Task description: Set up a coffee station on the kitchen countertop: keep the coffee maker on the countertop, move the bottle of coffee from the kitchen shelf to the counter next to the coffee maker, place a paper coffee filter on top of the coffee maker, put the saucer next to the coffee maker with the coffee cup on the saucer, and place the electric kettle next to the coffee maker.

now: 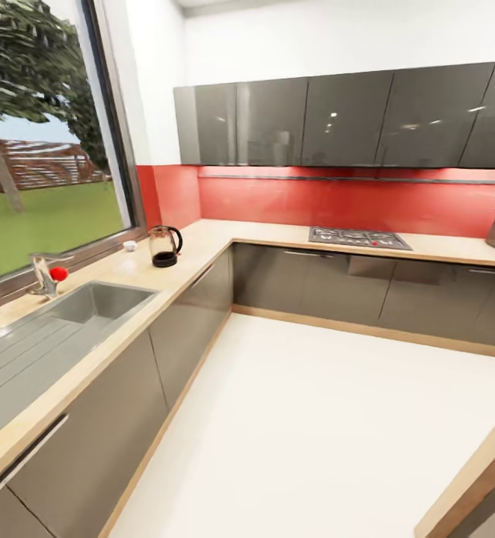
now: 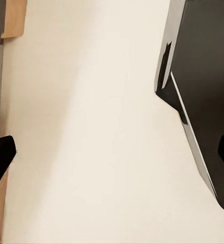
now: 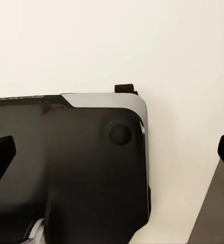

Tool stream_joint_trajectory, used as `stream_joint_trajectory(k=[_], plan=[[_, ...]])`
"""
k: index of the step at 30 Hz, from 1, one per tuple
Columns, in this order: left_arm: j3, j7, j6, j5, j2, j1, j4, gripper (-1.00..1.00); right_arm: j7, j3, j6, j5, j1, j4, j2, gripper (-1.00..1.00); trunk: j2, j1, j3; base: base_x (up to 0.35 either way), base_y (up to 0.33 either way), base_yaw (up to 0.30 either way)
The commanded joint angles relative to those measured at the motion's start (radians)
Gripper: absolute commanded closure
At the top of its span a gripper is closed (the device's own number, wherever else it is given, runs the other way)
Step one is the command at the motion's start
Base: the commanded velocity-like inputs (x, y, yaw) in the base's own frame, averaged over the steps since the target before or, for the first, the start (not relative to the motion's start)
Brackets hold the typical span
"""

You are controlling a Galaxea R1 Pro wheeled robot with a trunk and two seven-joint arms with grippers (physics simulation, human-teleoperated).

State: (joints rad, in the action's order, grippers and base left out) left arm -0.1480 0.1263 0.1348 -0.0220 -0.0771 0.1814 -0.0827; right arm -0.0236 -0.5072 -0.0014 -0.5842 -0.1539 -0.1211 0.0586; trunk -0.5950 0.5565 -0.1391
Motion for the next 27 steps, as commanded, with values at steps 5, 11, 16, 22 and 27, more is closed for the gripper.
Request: stream_joint_trajectory(k=[5, 11, 16, 22, 27], plan=[[-0.005, 0.000, 0.001, -0.002, 0.000, 0.000, -0.002, -1.00, -0.001, -0.007, 0.000, -0.009, -0.001, 0.000, -0.003, -1.00, -0.001, 0.001, -0.001, 0.335, 0.000, -0.286], [-0.005, 0.000, 0.001, -0.002, 0.000, 0.000, -0.002, -1.00, -0.001, -0.007, 0.000, -0.008, 0.000, 0.000, -0.003, -1.00, -0.001, 0.001, -0.001, 0.335, 0.000, -0.068], [-0.005, 0.000, 0.002, -0.002, 0.000, 0.000, -0.002, -1.00, -0.001, -0.008, 0.000, -0.008, -0.001, 0.000, -0.002, -1.00, -0.001, 0.001, -0.001, 0.335, 0.000, -0.005], [-0.005, 0.000, 0.002, -0.002, 0.000, 0.000, -0.002, -1.00, -0.001, -0.008, 0.000, -0.008, -0.001, 0.000, -0.002, -1.00, -0.001, 0.001, -0.001, 0.335, 0.000, -0.001], [-0.005, 0.000, 0.002, -0.002, 0.000, 0.000, -0.002, -1.00, -0.001, -0.008, 0.000, -0.008, -0.001, 0.000, -0.002, -1.00, -0.001, 0.001, -0.001, 0.335, 0.000, 0.000]])
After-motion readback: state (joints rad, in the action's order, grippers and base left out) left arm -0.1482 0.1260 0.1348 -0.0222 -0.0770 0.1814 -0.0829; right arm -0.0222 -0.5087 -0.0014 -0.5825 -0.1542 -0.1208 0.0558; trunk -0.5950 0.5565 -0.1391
